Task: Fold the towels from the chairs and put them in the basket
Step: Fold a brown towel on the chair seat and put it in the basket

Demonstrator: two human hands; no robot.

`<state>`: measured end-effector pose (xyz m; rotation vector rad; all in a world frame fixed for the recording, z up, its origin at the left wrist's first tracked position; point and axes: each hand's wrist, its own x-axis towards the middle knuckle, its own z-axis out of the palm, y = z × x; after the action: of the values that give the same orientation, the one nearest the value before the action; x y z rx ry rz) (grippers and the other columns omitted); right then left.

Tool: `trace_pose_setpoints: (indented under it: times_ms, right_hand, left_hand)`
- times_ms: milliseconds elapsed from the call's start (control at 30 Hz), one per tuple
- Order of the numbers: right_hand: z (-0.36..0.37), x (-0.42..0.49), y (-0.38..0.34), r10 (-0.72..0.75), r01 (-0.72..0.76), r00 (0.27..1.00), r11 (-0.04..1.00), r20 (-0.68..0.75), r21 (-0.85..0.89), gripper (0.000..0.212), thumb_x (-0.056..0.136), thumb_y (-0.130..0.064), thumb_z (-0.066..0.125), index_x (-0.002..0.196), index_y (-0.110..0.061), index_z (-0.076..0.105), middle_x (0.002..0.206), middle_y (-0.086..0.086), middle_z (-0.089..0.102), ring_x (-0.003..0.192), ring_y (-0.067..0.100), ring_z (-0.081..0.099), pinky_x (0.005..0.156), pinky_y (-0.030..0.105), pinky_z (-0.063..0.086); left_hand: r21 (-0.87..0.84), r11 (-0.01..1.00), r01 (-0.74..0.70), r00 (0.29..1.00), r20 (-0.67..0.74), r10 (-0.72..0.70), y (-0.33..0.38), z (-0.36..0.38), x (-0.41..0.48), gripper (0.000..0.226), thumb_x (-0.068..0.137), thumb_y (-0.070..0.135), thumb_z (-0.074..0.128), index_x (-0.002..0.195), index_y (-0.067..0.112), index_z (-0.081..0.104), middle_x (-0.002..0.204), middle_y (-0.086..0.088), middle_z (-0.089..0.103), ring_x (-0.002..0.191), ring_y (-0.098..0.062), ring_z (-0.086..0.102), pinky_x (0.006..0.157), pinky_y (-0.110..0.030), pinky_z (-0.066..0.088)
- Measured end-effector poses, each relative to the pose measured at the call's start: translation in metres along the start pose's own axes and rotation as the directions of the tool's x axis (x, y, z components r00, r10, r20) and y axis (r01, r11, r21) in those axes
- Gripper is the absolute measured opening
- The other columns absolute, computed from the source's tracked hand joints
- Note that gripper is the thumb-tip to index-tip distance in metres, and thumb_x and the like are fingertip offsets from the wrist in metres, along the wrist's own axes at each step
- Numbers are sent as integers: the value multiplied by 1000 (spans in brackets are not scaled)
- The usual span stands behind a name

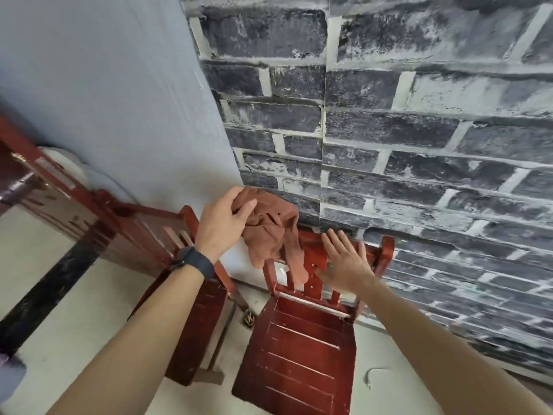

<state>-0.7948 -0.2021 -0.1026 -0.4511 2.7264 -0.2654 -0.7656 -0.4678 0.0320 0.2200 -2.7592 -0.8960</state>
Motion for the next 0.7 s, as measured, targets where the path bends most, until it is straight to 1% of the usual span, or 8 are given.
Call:
trace_pose_setpoints:
  times_ms: [100, 167, 233, 333, 400, 467, 600, 700]
  right_hand:
    - [-45, -21, -24, 112, -81, 991, 941, -76, 329, 89, 87, -77, 42, 159, -32, 14, 167, 3, 17, 153, 27, 19, 121, 56, 21]
    - [-81, -48, -52, 100, 63, 963, 821, -252, 567, 84, 86, -74, 52, 156, -39, 23, 162, -1, 31, 147, 23, 33, 118, 44, 31]
    - [-117, -77, -89, -3, 286, 925, 663, -379, 692, 76, 89, -59, 65, 153, -48, 26, 160, -11, 33, 146, 11, 31, 116, 34, 29]
    - [-149, -112, -143, -190, 393, 912, 660, -363, 641, 68, 88, -51, 71, 145, -58, 35, 151, -13, 48, 141, 8, 41, 116, 39, 33]
    - [-155, -128, -169, -189, 385, 908, 730, -375, 565, 40, 88, -47, 71, 126, -46, 61, 120, -10, 71, 114, 10, 65, 103, 42, 49]
    - [-156, -149, -186, -129, 358, 874, 823, -468, 442, 18, 90, -40, 71, 106, -32, 70, 101, -8, 75, 91, 9, 69, 90, 32, 53]
    - [-145, -186, -194, -43, 232, 736, 953, -676, 193, 22, 94, -37, 66, 115, -30, 69, 109, -7, 71, 89, 15, 68, 83, 31, 52]
    - [-132, -199, -198, -69, 212, 713, 970, -698, 121, 24, 96, -34, 63, 118, -27, 67, 112, -3, 69, 99, 23, 67, 86, 37, 53]
  left_hand:
    - [-30, 989, -143, 988, 52, 145, 16, -51, -4, 26, 92, 44, 63, 115, 32, 64, 96, 14, 72, 94, -11, 68, 81, -28, 52]
    - [61, 967, -246, 964, 118, 237, 28, -85, -11, 25, 92, 46, 63, 115, 39, 64, 101, 16, 72, 95, -11, 67, 80, -28, 51]
    - [162, 926, -342, 935, 161, 317, 39, -116, -23, 28, 92, 48, 62, 119, 45, 63, 111, 15, 72, 99, -14, 66, 80, -28, 51]
    - [249, 838, -485, 873, 192, 448, 51, -157, -43, 29, 94, 47, 58, 123, 49, 60, 119, 15, 70, 102, -18, 65, 79, -33, 53]
    - [276, 791, -546, 838, 186, 514, 52, -181, -57, 26, 94, 47, 56, 120, 50, 61, 114, 16, 71, 99, -17, 65, 74, -32, 51]
    - [334, 751, -570, 821, 198, 535, 46, -199, -69, 24, 95, 51, 55, 116, 45, 64, 104, 14, 72, 92, -18, 65, 65, -29, 43]
    - [402, 751, -523, 852, 272, 447, 26, -211, -87, 37, 93, 64, 49, 99, 32, 67, 83, 6, 66, 79, -20, 60, 59, -28, 40]
    - [408, 747, -525, 850, 304, 431, 15, -204, -96, 54, 93, 69, 40, 71, 22, 56, 68, 8, 56, 71, -19, 56, 52, -26, 32]
